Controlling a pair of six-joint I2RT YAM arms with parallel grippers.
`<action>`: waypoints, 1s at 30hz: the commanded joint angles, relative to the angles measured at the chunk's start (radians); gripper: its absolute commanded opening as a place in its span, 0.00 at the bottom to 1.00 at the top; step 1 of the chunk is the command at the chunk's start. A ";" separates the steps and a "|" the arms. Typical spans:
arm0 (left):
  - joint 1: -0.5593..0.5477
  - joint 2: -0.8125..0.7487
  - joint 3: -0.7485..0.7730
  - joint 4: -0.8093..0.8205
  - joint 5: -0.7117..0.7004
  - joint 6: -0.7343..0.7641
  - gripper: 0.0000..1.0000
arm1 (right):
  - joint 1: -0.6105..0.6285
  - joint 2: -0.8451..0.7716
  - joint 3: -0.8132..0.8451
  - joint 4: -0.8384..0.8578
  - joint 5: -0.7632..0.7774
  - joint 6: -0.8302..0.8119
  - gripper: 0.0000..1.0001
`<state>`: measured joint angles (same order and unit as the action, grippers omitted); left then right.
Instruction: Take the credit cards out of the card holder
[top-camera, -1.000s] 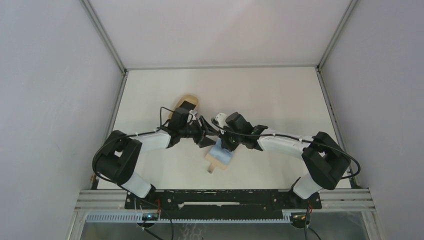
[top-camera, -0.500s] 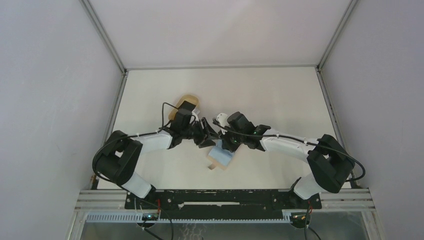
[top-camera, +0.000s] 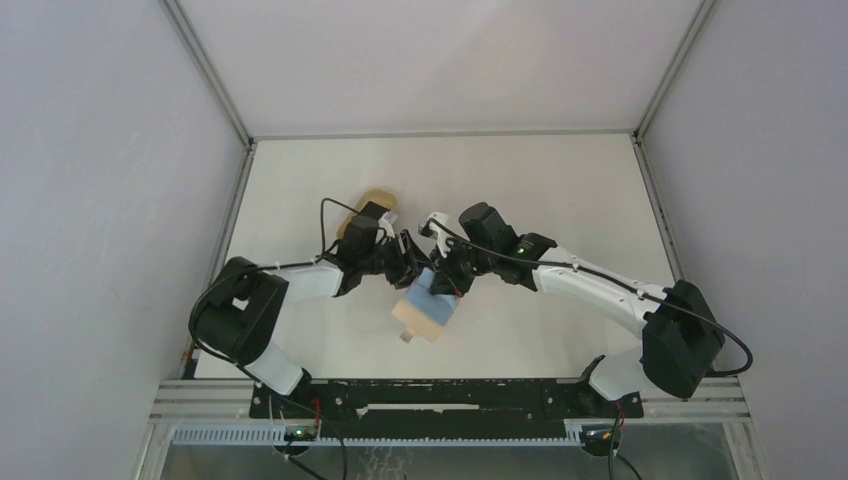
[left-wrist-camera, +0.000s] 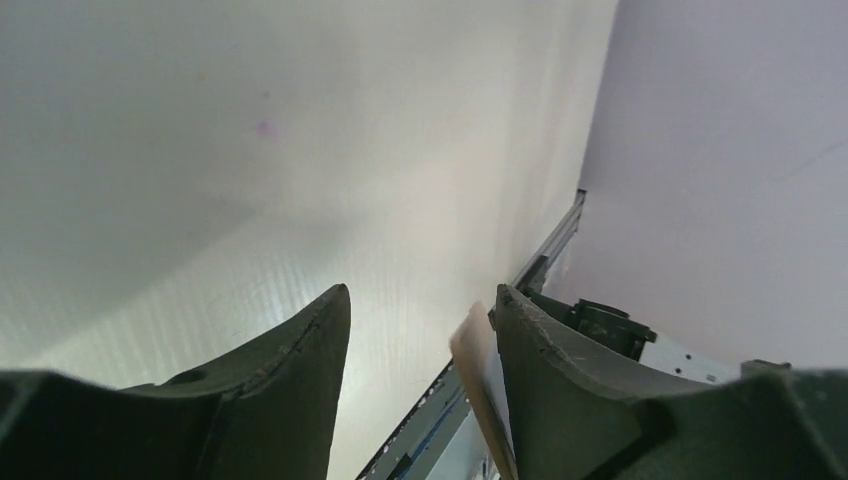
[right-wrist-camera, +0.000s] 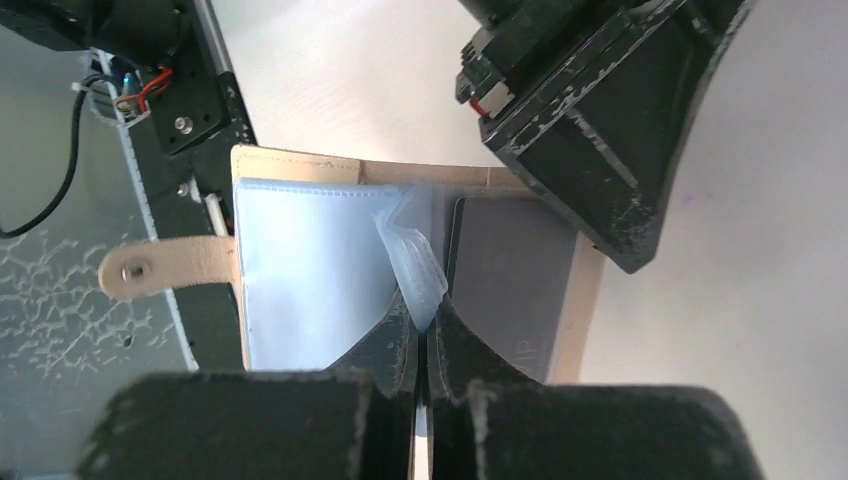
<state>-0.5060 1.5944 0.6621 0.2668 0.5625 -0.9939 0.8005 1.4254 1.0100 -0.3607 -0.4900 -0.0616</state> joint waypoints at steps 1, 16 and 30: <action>0.012 -0.057 0.001 0.142 0.130 0.008 0.60 | -0.007 -0.031 0.047 -0.046 -0.084 -0.027 0.00; 0.003 -0.025 -0.017 0.230 0.332 -0.175 0.62 | -0.001 -0.044 0.056 -0.063 -0.053 -0.034 0.00; -0.122 0.067 0.043 0.169 0.353 -0.131 0.35 | 0.002 -0.071 0.056 -0.070 -0.033 -0.035 0.00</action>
<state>-0.6182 1.6611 0.6632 0.4477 0.8799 -1.1587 0.8021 1.4094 1.0248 -0.4835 -0.5331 -0.0818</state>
